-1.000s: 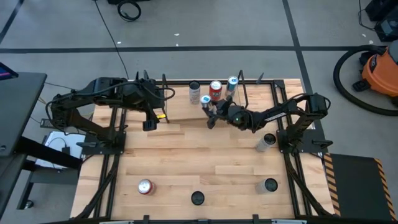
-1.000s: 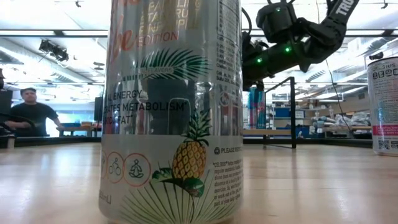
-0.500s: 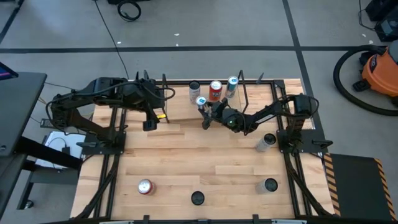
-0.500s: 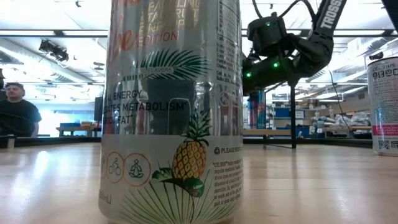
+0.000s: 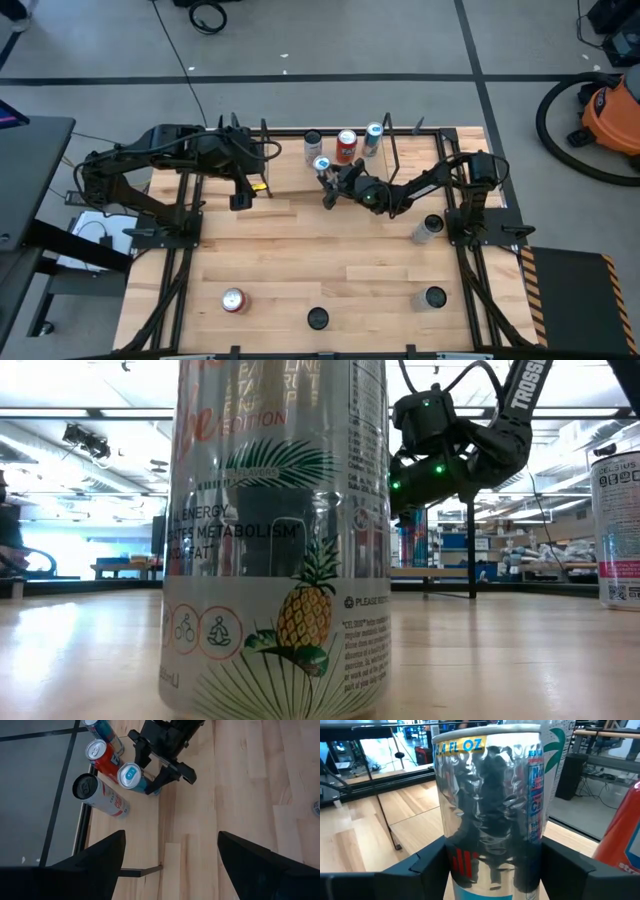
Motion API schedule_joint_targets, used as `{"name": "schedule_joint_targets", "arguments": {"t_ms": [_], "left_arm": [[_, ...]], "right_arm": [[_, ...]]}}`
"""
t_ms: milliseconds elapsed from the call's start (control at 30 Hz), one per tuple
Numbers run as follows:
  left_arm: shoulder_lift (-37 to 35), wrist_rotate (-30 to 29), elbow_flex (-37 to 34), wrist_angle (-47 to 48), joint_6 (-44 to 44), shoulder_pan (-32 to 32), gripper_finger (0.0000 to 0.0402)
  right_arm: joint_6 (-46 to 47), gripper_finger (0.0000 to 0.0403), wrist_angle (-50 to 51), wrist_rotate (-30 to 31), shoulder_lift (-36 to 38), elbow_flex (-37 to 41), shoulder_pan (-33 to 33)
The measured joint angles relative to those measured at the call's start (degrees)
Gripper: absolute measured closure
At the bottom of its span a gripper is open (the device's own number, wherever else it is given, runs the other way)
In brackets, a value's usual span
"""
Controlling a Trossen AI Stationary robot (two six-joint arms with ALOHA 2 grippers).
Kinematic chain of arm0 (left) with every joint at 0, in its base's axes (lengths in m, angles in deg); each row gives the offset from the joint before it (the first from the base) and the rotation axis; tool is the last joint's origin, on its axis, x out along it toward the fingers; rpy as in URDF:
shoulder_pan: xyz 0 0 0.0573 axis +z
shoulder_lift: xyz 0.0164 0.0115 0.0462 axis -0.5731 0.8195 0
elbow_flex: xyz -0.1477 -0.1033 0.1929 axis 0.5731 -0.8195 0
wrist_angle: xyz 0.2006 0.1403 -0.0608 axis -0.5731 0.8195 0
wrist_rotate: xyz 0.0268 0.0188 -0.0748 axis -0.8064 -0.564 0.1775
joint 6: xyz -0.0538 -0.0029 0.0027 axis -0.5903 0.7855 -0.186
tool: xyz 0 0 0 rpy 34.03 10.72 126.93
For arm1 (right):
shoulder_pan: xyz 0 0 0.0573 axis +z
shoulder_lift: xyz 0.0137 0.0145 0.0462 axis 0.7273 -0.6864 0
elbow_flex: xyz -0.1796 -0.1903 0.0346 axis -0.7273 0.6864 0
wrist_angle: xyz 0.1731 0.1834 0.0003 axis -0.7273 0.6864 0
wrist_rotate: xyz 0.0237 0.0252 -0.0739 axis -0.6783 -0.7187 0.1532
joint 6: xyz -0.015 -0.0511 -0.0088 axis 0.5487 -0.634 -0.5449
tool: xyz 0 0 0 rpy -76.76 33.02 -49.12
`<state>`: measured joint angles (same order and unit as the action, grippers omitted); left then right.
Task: Place canned beverage on shelf
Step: Put the blue soda can aligned with the other blue soda can on the shelf
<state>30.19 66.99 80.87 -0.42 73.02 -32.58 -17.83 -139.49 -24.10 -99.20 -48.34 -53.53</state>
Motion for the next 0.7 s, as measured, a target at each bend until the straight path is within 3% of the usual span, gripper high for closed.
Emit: {"name": "schedule_joint_targets", "arguments": {"t_ms": [367,700], "left_arm": [[0.0,0.0,0.0,-0.1,0.0,0.0,0.0083],[0.0,0.0,0.0,-0.1,-0.1,0.0,0.0083]], "right_arm": [[-1.6,0.0062,-0.1,-0.4,0.0,0.0,-0.2],[-4.0,0.005,-0.4,-0.4,1.5,0.0,-0.8]]}}
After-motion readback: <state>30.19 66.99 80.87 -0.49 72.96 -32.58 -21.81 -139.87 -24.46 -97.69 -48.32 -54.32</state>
